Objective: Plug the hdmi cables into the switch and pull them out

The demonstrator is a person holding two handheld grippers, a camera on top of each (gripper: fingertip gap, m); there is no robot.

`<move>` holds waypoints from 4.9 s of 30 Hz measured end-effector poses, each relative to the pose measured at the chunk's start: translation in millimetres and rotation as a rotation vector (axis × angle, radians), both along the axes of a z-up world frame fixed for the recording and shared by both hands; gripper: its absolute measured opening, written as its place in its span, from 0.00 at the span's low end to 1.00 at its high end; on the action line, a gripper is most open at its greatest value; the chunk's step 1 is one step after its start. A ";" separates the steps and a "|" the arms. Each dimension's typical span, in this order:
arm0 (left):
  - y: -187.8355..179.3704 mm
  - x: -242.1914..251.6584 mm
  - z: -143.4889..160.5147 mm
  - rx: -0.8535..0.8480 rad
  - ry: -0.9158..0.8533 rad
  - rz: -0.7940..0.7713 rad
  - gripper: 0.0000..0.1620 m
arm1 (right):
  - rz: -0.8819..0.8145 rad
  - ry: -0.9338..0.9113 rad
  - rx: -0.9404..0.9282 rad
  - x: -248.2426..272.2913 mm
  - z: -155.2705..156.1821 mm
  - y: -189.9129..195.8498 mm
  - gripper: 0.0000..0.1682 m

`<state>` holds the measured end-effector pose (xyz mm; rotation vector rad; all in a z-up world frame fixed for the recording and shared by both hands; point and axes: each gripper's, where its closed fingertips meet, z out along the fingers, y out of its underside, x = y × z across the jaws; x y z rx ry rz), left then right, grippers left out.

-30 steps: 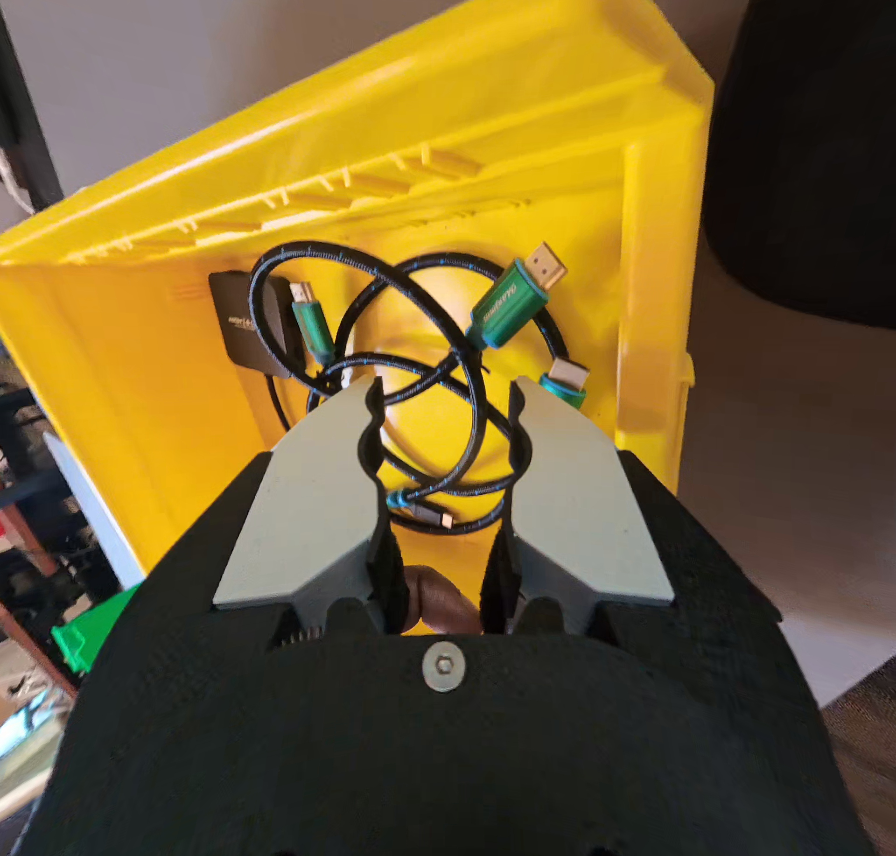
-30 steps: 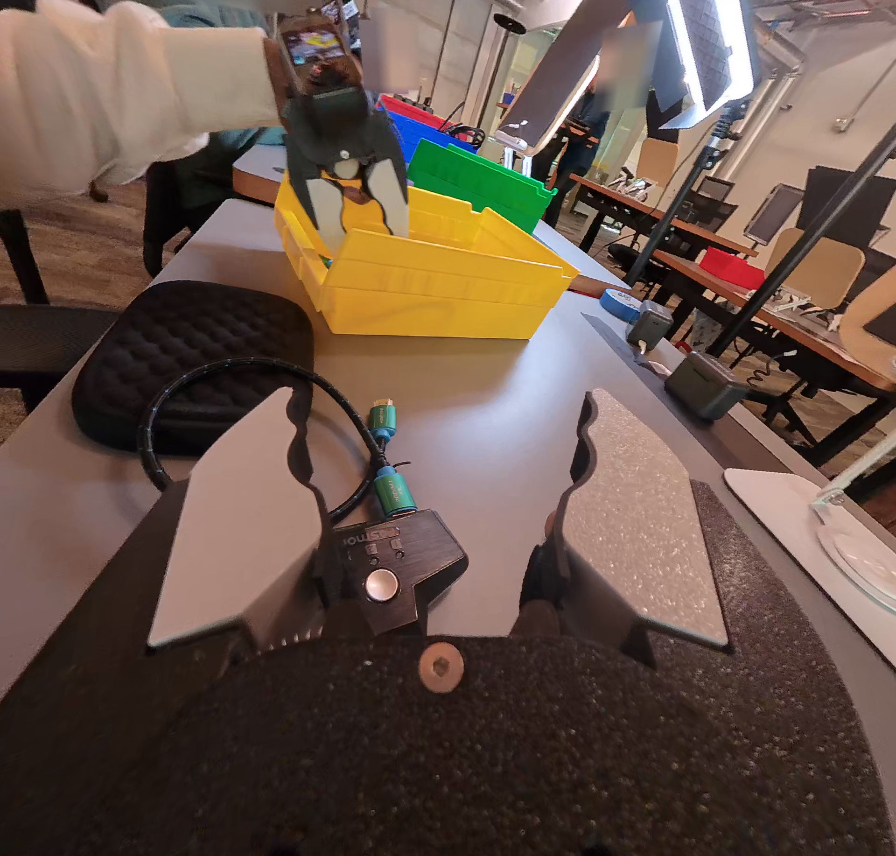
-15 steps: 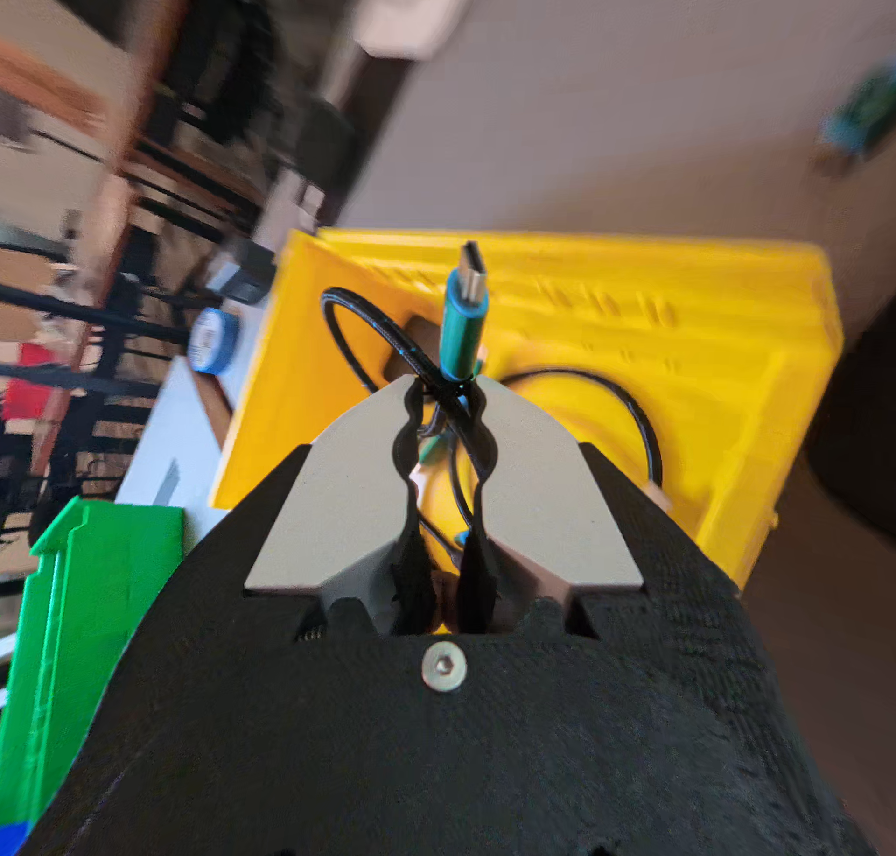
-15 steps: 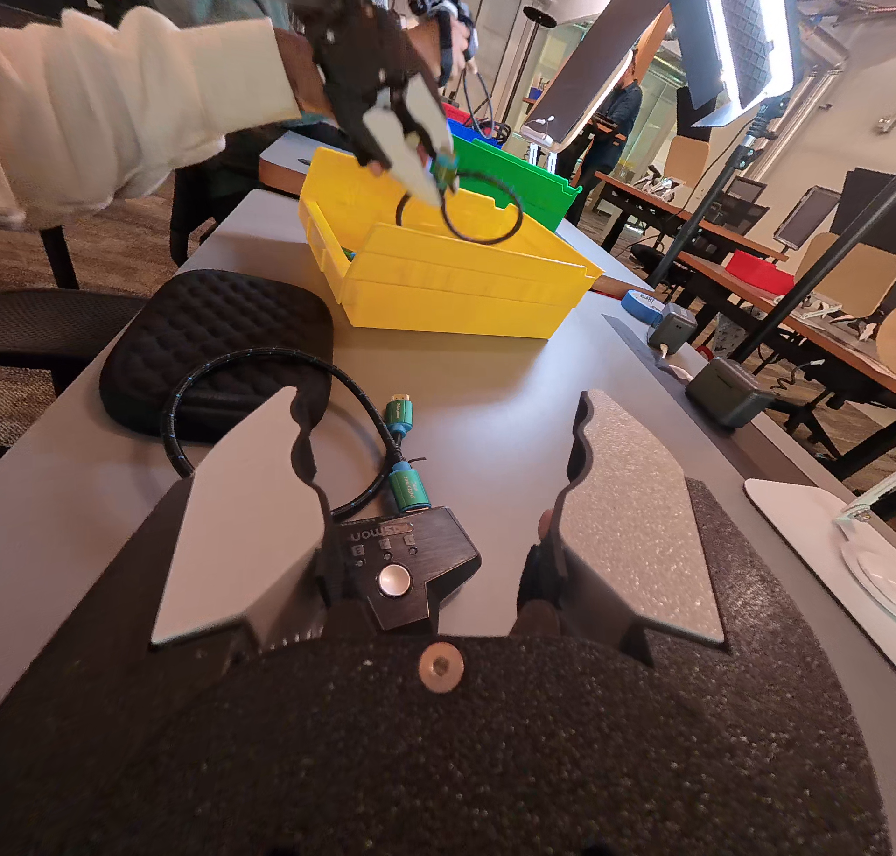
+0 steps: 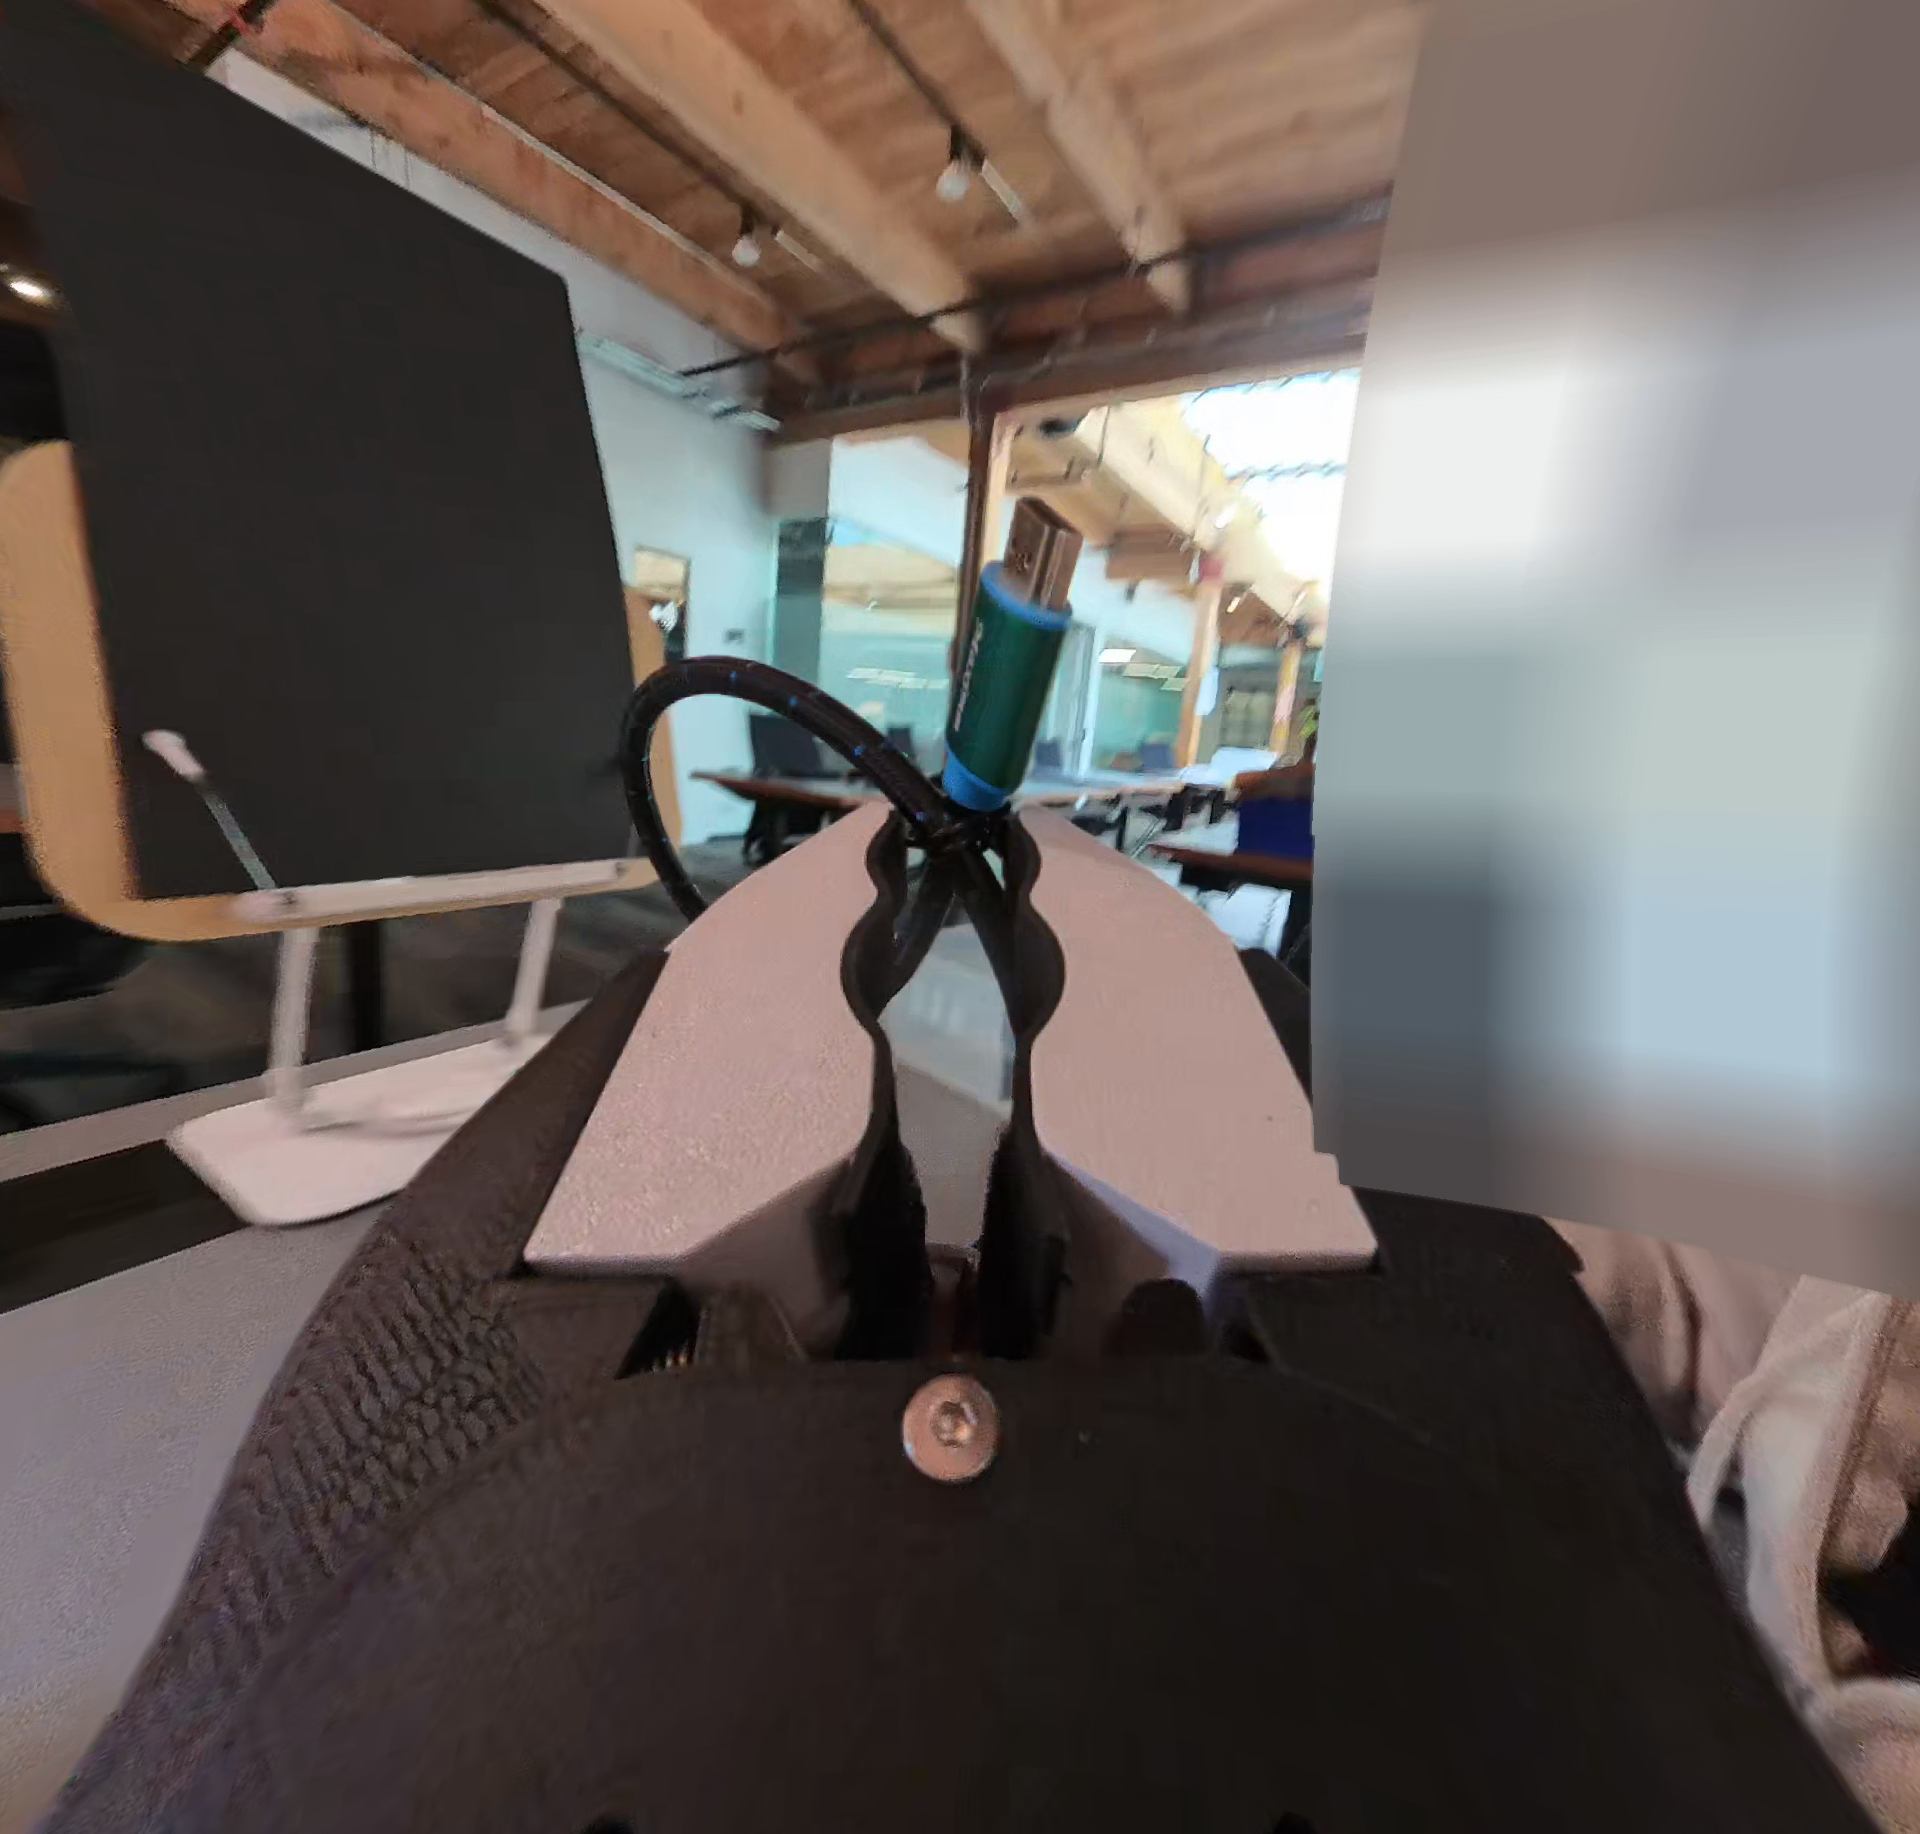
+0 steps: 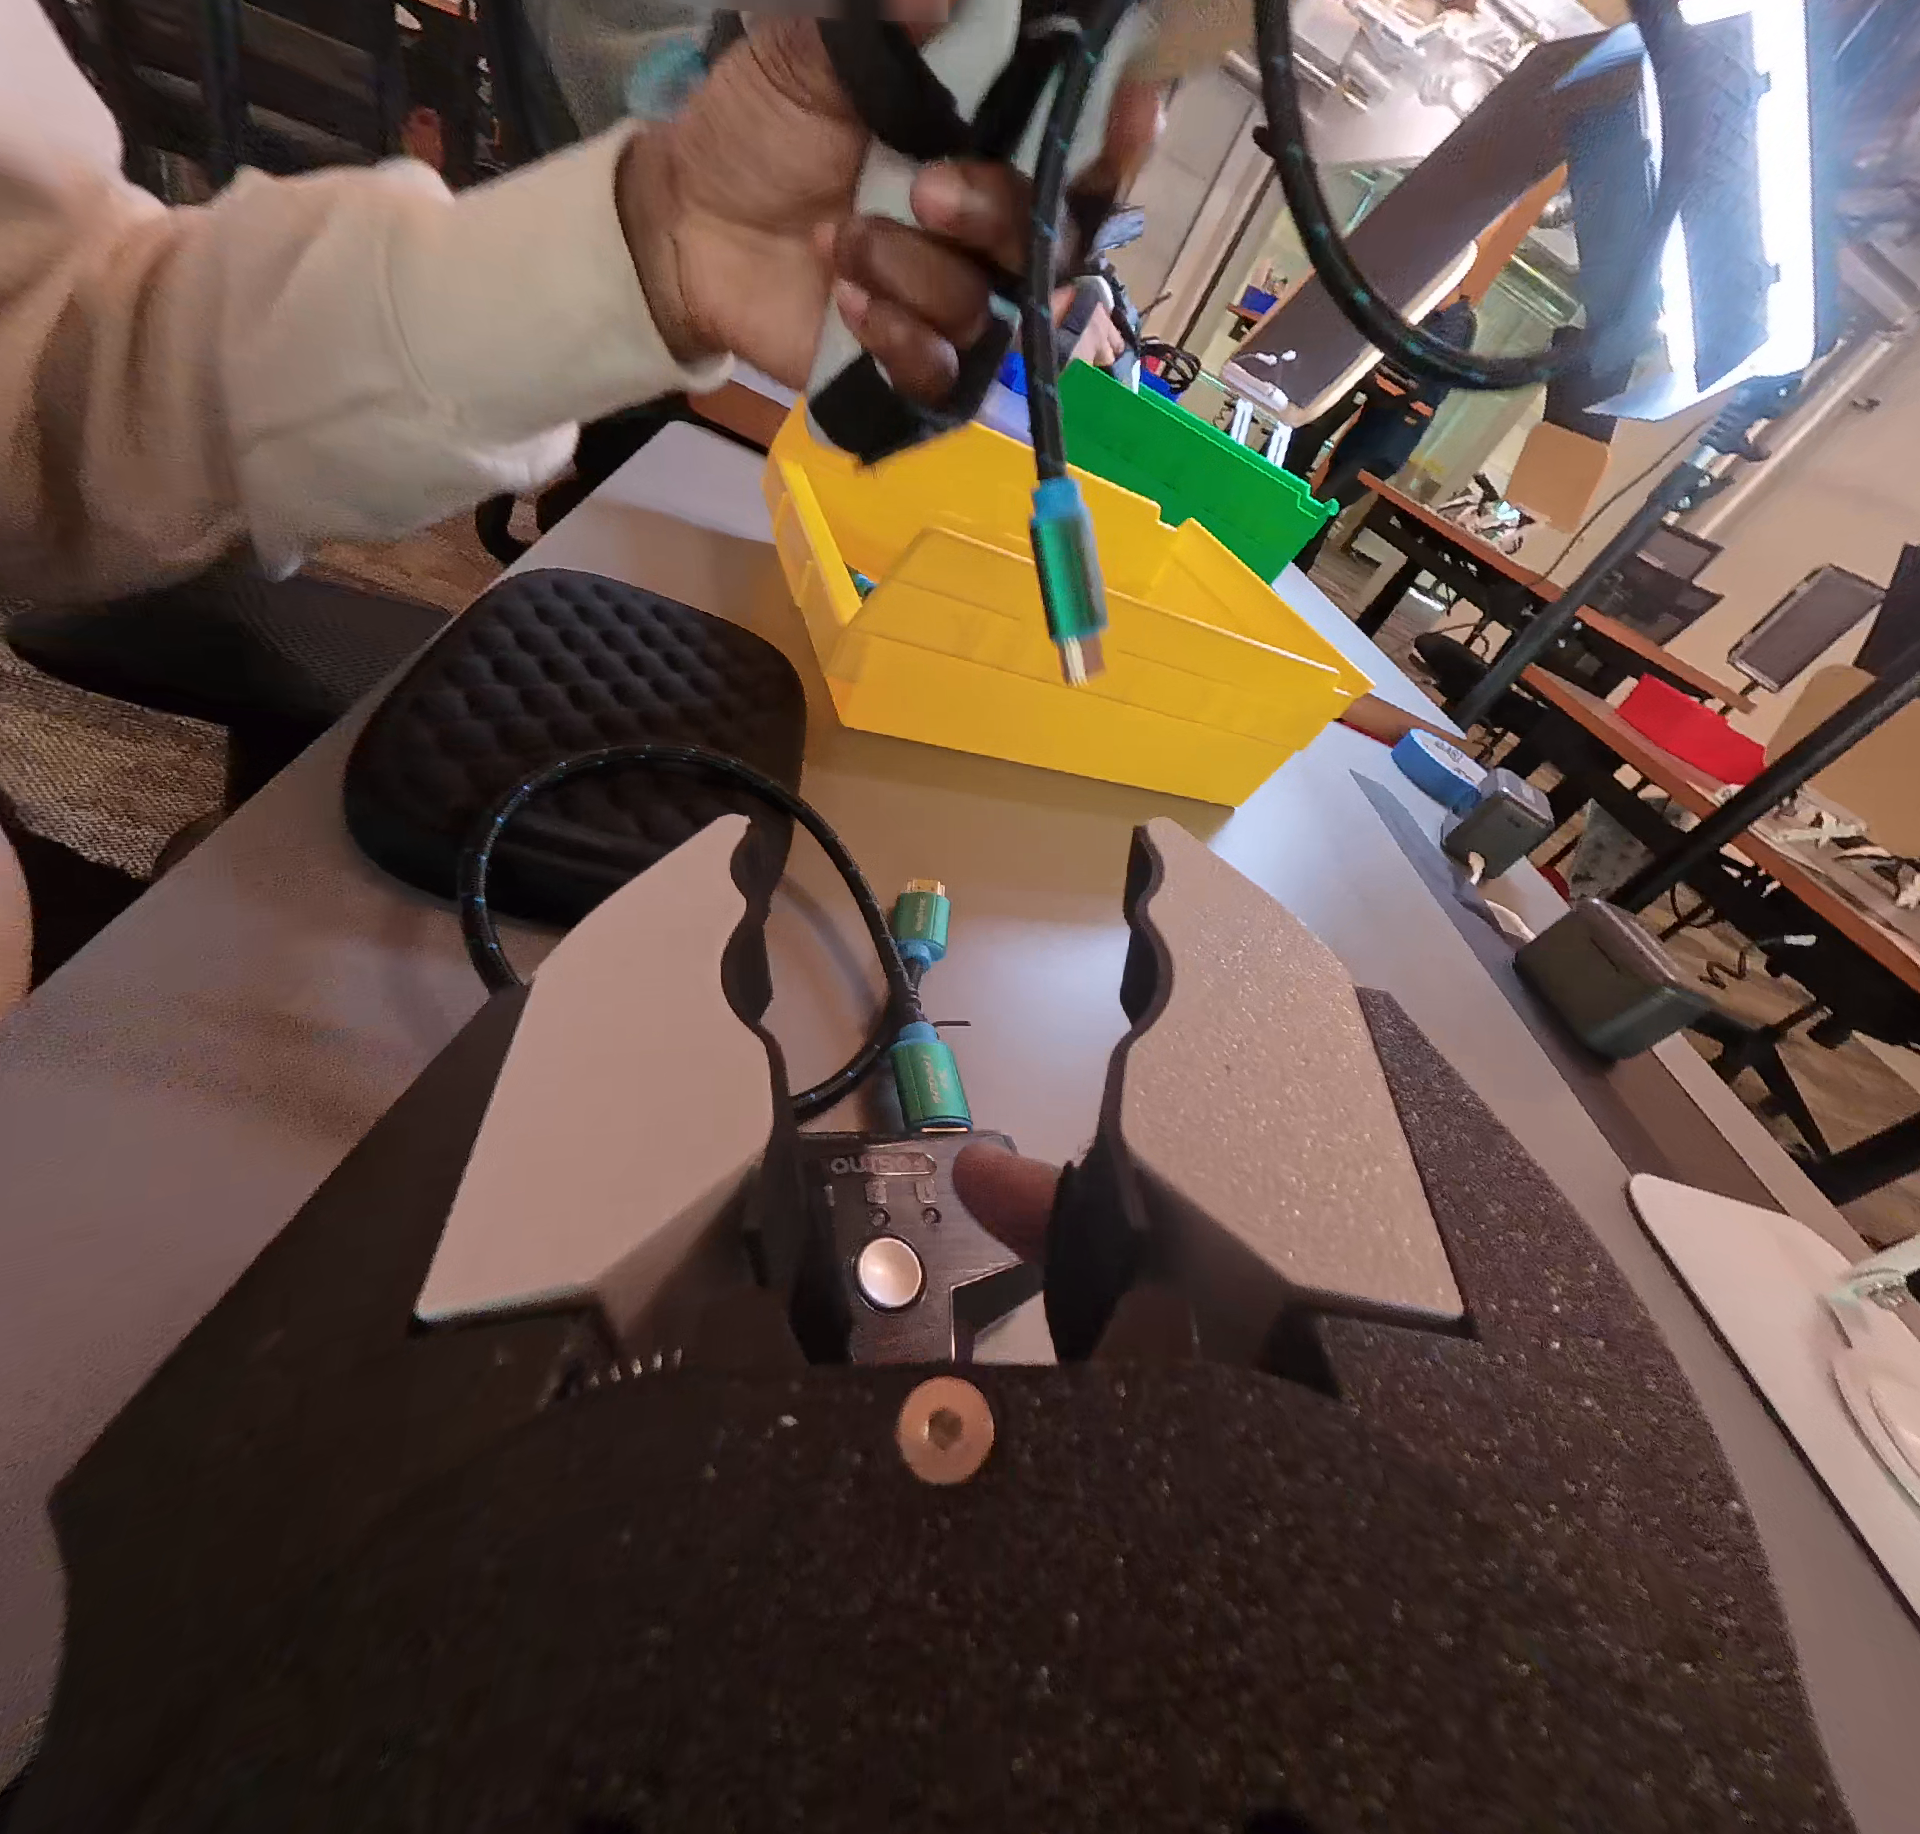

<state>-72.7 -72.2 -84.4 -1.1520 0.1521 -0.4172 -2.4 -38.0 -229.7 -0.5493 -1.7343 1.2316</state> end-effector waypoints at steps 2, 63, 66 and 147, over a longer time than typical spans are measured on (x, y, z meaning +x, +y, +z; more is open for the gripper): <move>10.2 11.4 -3.9 0.035 -0.092 -0.074 0.11 | -0.003 0.010 0.001 0.9 2.0 -0.4 0.39; 95.0 75.2 -202.7 -0.584 1.023 0.107 0.36 | -0.309 -0.623 -0.109 33.9 -57.1 116.7 0.34; 93.7 67.0 -192.3 -0.548 0.925 0.123 0.35 | -0.334 -0.690 0.148 41.4 -82.5 117.8 0.28; 5.4 68.0 -202.9 -0.775 1.068 -0.108 0.12 | 0.117 -0.410 -0.160 0.1 -49.8 -25.4 0.13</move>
